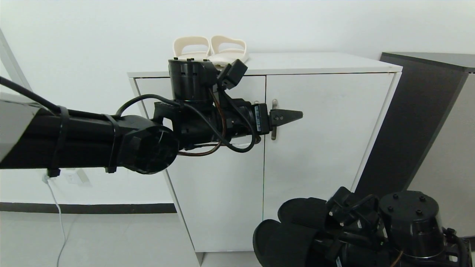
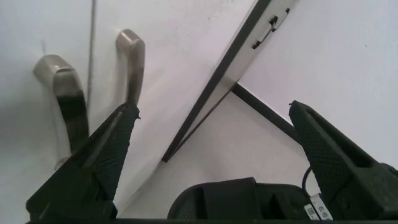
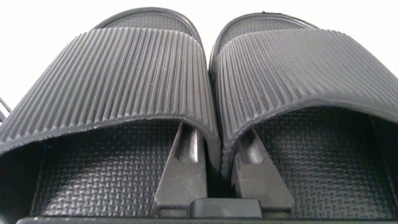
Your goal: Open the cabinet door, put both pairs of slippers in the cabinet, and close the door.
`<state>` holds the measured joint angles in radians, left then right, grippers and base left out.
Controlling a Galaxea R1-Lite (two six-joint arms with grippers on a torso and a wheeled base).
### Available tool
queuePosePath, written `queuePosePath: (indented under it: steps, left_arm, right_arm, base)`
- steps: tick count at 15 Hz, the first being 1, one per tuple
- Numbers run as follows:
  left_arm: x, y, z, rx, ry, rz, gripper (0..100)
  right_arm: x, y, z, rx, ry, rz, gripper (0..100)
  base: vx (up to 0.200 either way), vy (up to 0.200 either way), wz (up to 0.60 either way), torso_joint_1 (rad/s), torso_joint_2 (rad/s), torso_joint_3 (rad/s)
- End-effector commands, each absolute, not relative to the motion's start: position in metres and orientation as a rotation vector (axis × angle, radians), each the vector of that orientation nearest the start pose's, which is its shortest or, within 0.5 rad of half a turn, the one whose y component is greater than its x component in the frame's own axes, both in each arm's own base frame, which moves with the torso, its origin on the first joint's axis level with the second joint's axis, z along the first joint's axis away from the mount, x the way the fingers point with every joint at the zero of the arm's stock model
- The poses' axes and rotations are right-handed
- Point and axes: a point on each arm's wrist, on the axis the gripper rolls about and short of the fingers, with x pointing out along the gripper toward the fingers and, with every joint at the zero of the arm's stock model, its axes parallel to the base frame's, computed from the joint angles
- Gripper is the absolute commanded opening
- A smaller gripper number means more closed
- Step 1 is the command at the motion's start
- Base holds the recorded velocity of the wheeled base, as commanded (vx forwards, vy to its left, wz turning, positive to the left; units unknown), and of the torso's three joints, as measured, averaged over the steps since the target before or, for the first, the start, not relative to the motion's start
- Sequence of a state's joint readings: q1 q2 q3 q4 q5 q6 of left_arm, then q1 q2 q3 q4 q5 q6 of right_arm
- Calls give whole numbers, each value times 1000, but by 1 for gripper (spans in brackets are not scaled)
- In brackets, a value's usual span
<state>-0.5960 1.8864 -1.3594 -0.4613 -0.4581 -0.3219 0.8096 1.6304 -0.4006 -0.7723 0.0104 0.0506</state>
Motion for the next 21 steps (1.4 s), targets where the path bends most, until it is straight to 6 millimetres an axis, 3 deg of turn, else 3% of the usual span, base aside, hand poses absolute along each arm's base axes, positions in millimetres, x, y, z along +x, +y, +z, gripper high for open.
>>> queuePosePath:
  steps: [1, 7, 15, 16, 21]
  left_arm:
    - [310, -222, 257, -288, 230, -1004, 100]
    - [325, -232, 254, -288, 221, -895, 100]
    - [331, -247, 246, -281, 258, -899, 100]
    - [330, -246, 247, -281, 255, -900, 0]
    - [330, -244, 244, -280, 254, -870, 0]
  right_arm:
    - [165, 174, 115, -136, 453, 793, 0]
    - [165, 174, 114, -138, 453, 790, 0]
    - [164, 173, 113, -141, 458, 793, 0]
    - [164, 173, 113, -140, 462, 796, 0]
    - [162, 172, 112, -141, 467, 802, 0]
  base:
    - [0, 0, 0, 0, 0, 0]
    - [0, 0, 0, 0, 0, 0]
    - [0, 0, 0, 0, 0, 0]
    - [0, 0, 0, 0, 0, 0]
    - [0, 0, 0, 0, 0, 0]
